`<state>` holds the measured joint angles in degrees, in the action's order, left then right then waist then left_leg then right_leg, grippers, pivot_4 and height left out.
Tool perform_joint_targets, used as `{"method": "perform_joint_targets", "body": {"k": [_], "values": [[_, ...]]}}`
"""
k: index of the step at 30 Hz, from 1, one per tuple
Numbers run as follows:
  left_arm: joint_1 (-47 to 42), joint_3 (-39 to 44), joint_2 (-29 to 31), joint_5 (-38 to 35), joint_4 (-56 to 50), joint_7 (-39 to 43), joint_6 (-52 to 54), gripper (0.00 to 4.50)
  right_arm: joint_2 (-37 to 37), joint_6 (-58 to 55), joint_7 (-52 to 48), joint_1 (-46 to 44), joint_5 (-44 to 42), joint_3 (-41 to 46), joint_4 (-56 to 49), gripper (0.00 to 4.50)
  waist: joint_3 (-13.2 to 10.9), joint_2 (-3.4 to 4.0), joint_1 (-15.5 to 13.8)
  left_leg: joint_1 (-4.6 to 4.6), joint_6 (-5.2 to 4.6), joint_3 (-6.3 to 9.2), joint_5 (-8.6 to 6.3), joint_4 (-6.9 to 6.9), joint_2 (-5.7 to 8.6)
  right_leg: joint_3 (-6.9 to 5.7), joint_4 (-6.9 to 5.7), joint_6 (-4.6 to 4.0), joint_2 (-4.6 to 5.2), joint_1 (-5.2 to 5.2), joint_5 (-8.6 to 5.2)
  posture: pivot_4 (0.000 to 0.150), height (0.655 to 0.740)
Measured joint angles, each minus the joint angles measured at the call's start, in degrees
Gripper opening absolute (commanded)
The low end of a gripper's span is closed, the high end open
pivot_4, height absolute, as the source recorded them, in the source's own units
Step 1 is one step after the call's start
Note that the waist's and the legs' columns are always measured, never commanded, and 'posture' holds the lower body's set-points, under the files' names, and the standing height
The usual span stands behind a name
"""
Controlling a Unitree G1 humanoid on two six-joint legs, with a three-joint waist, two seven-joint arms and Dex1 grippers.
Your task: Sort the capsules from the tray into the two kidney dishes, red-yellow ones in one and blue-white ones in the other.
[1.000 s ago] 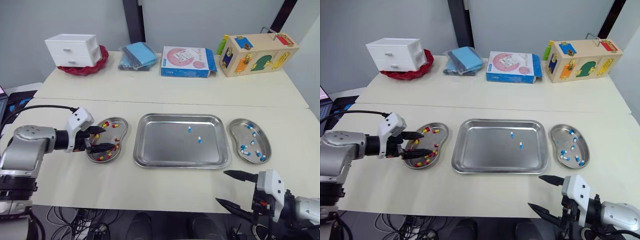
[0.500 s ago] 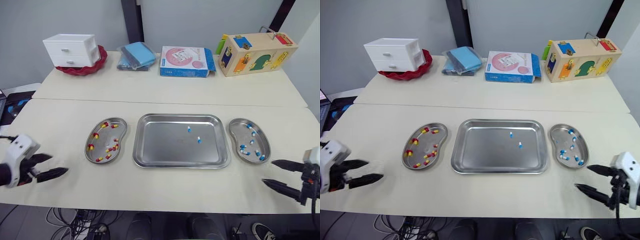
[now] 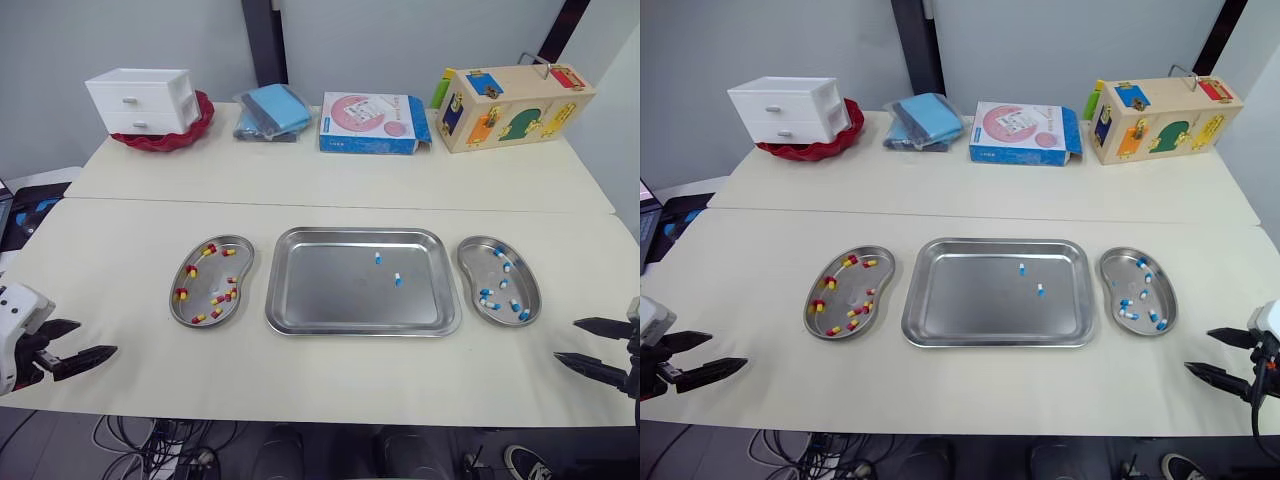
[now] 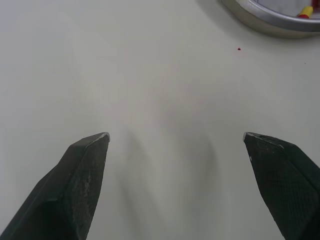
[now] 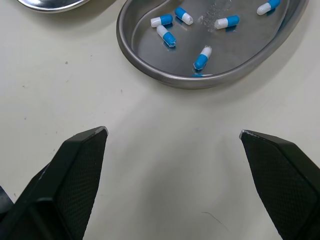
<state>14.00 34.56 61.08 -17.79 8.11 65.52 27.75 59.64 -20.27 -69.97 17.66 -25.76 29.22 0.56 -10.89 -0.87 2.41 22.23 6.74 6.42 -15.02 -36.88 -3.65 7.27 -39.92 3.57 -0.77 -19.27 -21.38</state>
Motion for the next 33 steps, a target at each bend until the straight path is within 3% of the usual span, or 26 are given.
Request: {"method": "perform_joint_targets", "body": {"k": [6,12,18,22,27,33], "values": [[1.1,0.1,-0.4,-0.4,-1.5,0.3,0.1,4.45,-0.1,0.8,-0.2,-0.1,0.5,0.0,0.8,4.5,0.0,0.02,0.1,0.0,0.0,0.0,0.0,0.01,0.0,0.0,0.01,0.0,0.0,0.0,0.0,0.15,0.74],[4.9,0.6,-5.9,-5.7,-12.5,4.7,-2.9,4.45,-0.1,0.6,-0.4,0.8,0.4,0.5,0.2,4.5,0.0,0.02,0.1,0.0,0.01,-0.03,0.0,-0.02,-0.01,0.04,0.01,0.0,0.01,0.01,0.0,0.15,0.74],[9.0,-2.4,-16.2,-10.0,-25.3,6.9,-11.7,4.45,-0.2,-3.6,1.4,0.5,-0.9,1.8,-6.1,4.5,0.0,0.08,0.1,-0.01,0.01,-0.13,0.0,-0.02,0.0,0.14,0.03,0.01,0.03,0.03,0.01,0.15,0.74],[10.0,-7.4,-24.3,-11.1,-27.5,8.3,-20.6,4.45,-1.3,-8.8,3.7,-0.9,-4.3,2.5,-13.8,4.5,0.0,0.07,0.1,-0.03,0.01,-0.1,0.0,-0.06,0.01,0.12,0.02,0.01,0.02,0.07,0.01,0.15,0.74],[10.0,-12.3,-32.7,-11.4,-26.4,8.9,-31.5,4.45,-1.4,-18.3,9.6,-7.2,-10.8,1.6,-24.8,4.5,0.0,0.07,-0.1,-0.05,0.01,-0.1,0.0,-0.09,0.02,0.14,0.02,0.04,0.02,0.1,0.02,0.15,0.74],[13.9,-17.0,-38.3,-11.3,-25.9,7.0,-38.2,4.45,-5.4,-31.3,25.0,-25.3,-18.5,-9.2,-34.4,4.5,0.1,-0.04,0.2,0.03,0.0,-0.06,0.0,-0.08,0.03,0.13,0.04,0.03,0.02,0.03,0.02,0.15,0.74]]}}
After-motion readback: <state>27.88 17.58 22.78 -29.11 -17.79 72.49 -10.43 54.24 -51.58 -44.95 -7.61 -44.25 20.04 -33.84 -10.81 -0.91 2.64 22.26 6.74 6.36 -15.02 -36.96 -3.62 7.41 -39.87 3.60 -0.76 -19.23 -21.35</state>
